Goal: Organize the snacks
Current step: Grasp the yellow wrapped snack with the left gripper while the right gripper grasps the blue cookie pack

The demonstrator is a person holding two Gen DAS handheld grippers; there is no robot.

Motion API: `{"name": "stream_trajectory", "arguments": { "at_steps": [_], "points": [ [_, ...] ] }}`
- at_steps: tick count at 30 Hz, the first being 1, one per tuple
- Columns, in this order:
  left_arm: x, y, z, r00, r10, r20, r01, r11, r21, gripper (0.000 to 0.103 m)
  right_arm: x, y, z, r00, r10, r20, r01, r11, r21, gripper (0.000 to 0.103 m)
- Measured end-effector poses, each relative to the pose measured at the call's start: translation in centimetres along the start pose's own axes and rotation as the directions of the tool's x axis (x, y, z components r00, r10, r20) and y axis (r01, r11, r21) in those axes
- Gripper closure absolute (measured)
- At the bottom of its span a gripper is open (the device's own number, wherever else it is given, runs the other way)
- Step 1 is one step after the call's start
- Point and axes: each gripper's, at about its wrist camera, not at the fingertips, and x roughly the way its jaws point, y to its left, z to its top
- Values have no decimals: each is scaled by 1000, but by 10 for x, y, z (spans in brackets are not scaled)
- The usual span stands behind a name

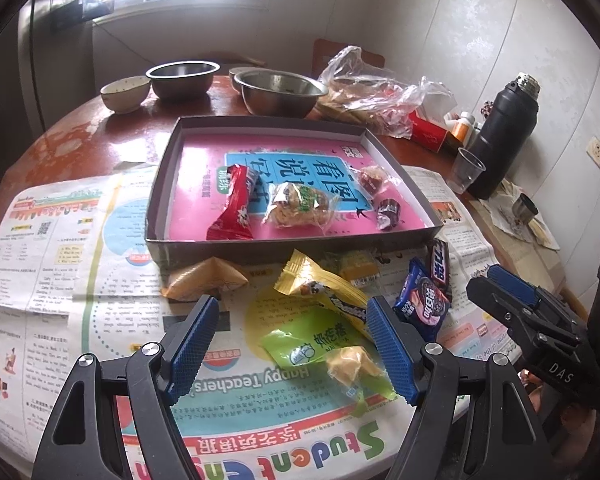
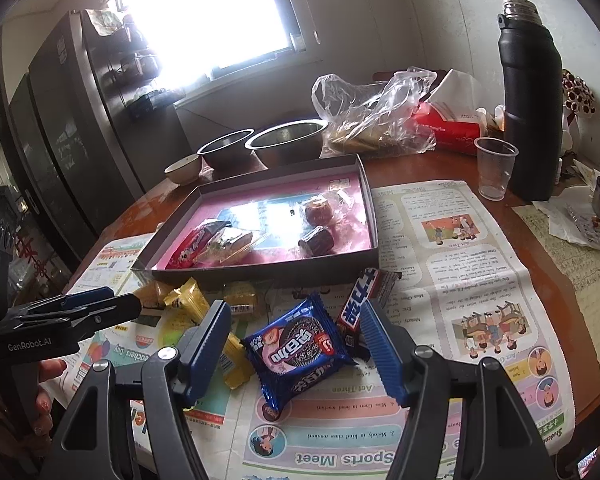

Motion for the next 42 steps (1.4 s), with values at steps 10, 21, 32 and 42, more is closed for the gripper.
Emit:
{"name": "stream_trajectory", "arguments": {
  "at_steps": [10, 21, 32, 42],
  "points": [
    [14, -7, -4, 999, -19, -30, 19, 1000, 9, 26, 10, 2, -11, 999, 0, -38, -1, 1000, -22, 36],
    [35, -11, -6, 997, -25, -78, 26, 1000, 11, 26, 29, -1, -21, 995, 10, -97, -15, 999, -53, 32],
    [52, -11, -2, 994, -29, -101, 30, 1000, 2, 26, 46, -9, -27, 991, 8, -132, -17, 998, -66, 30],
    [69, -11, 4, 991, -53, -121, 51, 998, -22, 26, 54, -3, -30, 990, 37, -136, -51, 994, -101, 24]
  ]
}}
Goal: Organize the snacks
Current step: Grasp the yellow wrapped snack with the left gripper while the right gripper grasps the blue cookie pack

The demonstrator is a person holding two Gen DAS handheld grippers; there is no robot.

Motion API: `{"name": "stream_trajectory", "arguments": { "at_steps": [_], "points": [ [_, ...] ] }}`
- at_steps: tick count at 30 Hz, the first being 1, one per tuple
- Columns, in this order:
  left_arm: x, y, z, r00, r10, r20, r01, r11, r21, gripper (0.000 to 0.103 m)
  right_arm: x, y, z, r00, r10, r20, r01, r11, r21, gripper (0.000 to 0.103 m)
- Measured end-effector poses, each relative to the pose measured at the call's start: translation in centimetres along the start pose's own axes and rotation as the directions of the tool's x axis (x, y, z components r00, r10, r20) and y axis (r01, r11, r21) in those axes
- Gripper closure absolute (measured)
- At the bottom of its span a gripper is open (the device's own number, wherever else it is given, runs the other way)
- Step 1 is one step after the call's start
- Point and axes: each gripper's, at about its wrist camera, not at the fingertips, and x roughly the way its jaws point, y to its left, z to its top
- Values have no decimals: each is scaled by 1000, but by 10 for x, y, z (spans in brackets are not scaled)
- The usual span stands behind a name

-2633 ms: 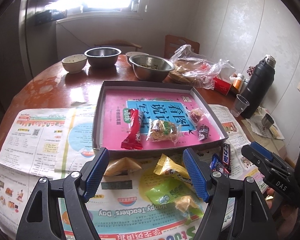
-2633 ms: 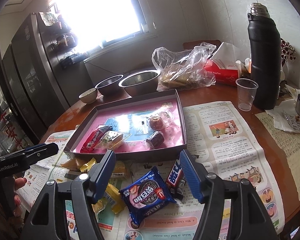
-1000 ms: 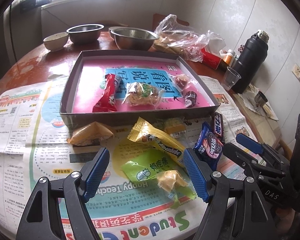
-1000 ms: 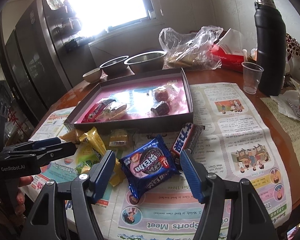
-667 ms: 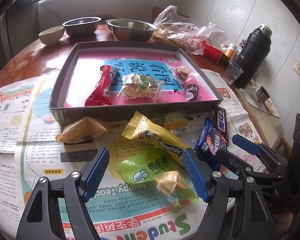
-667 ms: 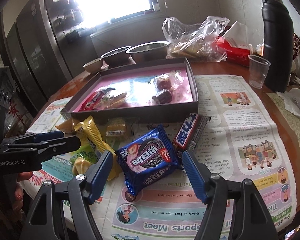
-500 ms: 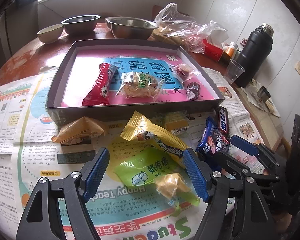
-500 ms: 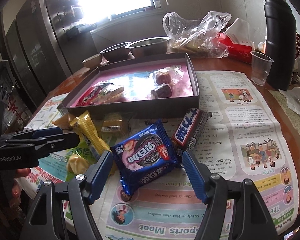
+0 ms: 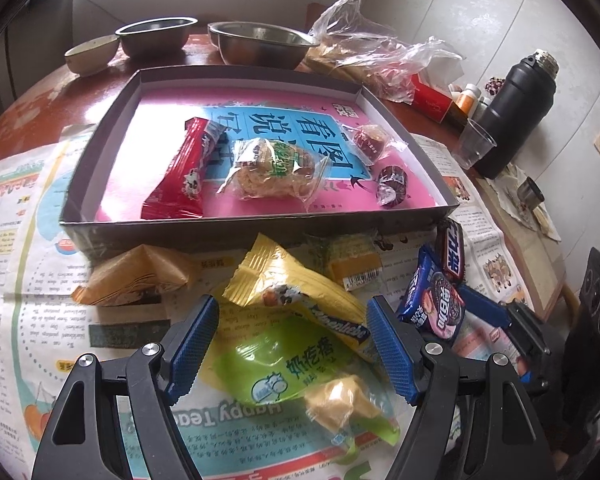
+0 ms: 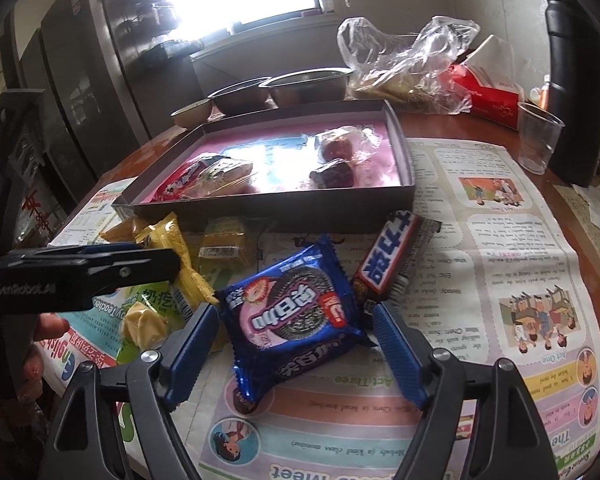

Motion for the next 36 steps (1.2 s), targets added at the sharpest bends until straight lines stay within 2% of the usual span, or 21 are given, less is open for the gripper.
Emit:
{"name": "stream_trajectory", "arguments": {
  "at_steps": [13, 18, 22, 26, 31, 34, 36],
  "points": [
    [11, 5, 3, 1000, -12, -16, 12, 1000, -17, 26, 6, 13, -4, 1000, 12, -15, -13, 998, -57, 23],
    [11, 4, 3, 1000, -15, -12, 15, 1000, -11, 26, 10, 14, -2, 1000, -13, -2, 12, 996, -86, 23],
    [12, 5, 3, 1000, -23, -7, 23, 1000, -11, 26, 15, 22, -3, 999, -52, 9, 53, 987, -151, 23],
    [12, 5, 4, 999, -33, -2, 33, 999, -14, 25, 16, 24, -4, 997, -74, 26, 77, 982, -173, 34],
    [13, 3, 3, 1000, -23, 8, 23, 1000, -11, 26, 14, 25, -5, 996, -76, 36, 81, 980, -183, 38],
    [13, 2, 2, 1000, -26, 12, 26, 1000, -8, 37, 14, 24, -6, 997, -72, 39, 78, 981, -176, 41],
    [13, 2, 2, 999, -52, 7, 52, 999, -16, 45, 13, 23, -5, 997, -68, 39, 74, 983, -171, 41]
  ]
}}
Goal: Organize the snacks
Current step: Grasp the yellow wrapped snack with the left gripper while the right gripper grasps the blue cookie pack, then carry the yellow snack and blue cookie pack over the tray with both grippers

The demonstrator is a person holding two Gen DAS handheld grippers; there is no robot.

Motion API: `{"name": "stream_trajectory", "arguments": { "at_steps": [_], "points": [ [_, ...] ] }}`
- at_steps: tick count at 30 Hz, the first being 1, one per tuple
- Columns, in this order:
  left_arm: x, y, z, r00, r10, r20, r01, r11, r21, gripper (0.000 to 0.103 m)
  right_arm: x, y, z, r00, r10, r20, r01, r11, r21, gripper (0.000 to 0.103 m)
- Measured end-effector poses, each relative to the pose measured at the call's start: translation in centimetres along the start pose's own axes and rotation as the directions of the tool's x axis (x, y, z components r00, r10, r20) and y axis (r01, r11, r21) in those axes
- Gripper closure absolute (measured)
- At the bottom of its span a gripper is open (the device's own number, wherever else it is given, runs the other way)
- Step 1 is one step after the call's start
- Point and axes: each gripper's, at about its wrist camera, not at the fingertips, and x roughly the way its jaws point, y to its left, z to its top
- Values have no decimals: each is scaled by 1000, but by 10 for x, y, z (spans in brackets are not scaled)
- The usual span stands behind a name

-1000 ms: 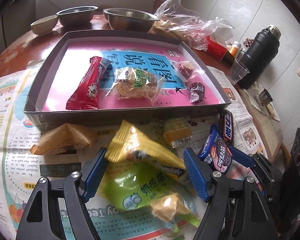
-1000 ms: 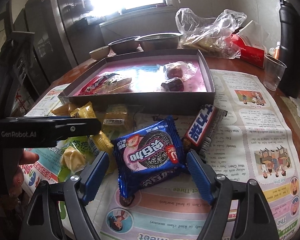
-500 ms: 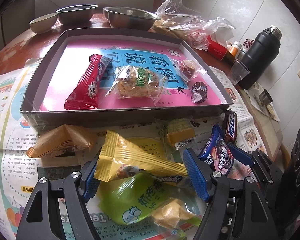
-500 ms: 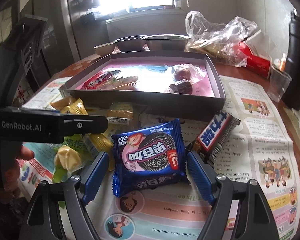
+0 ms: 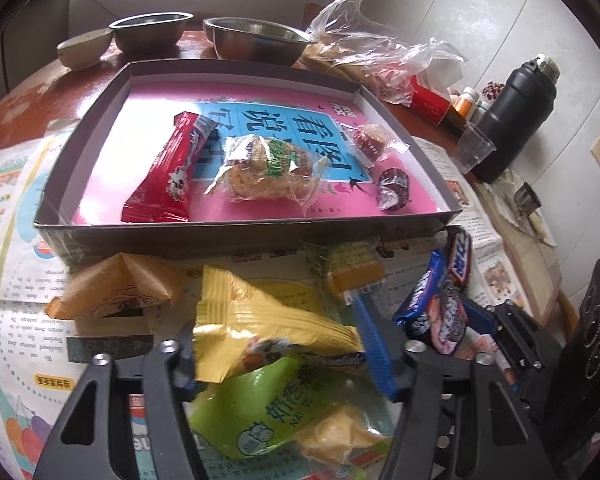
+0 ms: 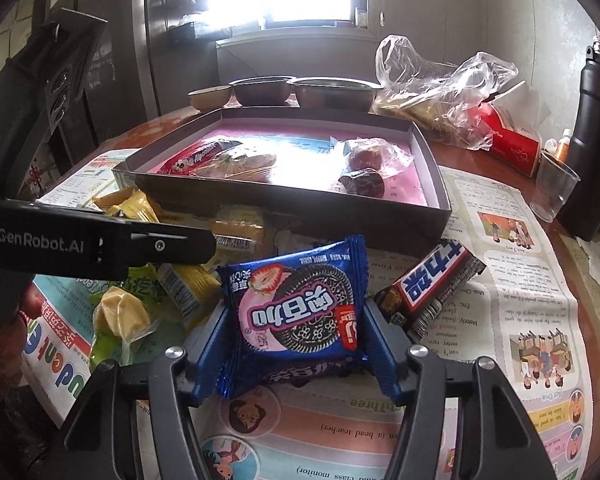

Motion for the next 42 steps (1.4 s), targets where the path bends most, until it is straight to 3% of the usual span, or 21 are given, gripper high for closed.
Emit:
{"name": "stream_trajectory", "arguments": {
  "at_steps": [2, 8, 12, 14, 42],
  "points": [
    [0, -1, -1, 1000, -30, -5, 30, 1000, -5, 59, 0, 0, 0, 1000, 1, 0, -1, 1000, 4, 41],
    [-2, 2, -2, 997, -73, 6, 73, 997, -27, 70, 0, -5, 2, 1000, 22, 4, -22, 999, 36, 42],
    [-9, 3, -1, 997, -73, 17, 74, 997, -25, 72, -1, -8, 2, 999, 32, 5, -32, 998, 55, 42],
    [-12, 4, -1, 997, -76, 24, 77, 997, -25, 78, -1, -10, 2, 999, 35, 6, -35, 997, 66, 43],
    [-57, 8, 8, 989, -74, 130, 77, 997, -25, 88, -20, -9, 8, 997, 39, 60, -45, 994, 100, 43]
  ]
}}
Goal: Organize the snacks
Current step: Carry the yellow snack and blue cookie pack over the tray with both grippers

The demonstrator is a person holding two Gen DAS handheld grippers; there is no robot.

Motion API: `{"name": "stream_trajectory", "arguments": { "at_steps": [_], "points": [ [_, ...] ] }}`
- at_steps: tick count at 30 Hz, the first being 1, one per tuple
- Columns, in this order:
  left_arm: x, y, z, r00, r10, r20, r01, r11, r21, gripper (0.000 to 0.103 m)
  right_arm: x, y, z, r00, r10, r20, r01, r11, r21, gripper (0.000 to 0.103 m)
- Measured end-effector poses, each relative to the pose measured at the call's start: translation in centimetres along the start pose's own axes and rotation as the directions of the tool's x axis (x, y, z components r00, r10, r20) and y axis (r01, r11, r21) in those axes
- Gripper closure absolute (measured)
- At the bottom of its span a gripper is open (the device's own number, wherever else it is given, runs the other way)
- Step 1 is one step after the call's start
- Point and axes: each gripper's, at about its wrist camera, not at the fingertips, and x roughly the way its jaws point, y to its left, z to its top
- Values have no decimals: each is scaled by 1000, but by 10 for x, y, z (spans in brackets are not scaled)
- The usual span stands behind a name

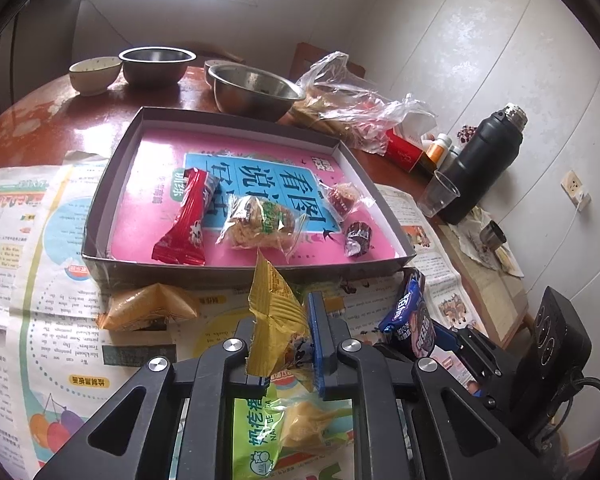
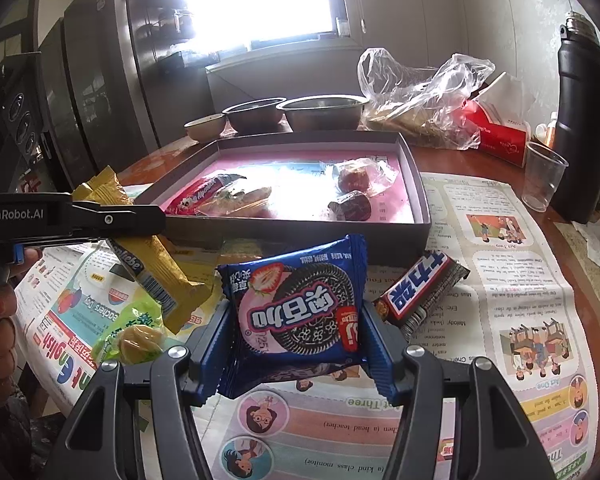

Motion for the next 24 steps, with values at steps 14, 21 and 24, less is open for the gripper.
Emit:
{"name": "stream_trajectory", "arguments": {
  "at_steps": [14, 21, 24],
  "points": [
    [-10, -5, 10, 1000, 4, 25, -4, 1000, 12, 88, -11, -3, 9, 999, -6, 39, 5, 1000, 12, 43],
    [-12, -8, 17, 999, 3, 33, -4, 1000, 20, 88, -13, -8, 15, 999, -13, 50, 12, 1000, 26, 43],
    [-11, -10, 21, 1000, 1, 29, -2, 1000, 21, 88, -13, -9, 18, 999, -17, 52, 16, 1000, 26, 43]
  ]
}}
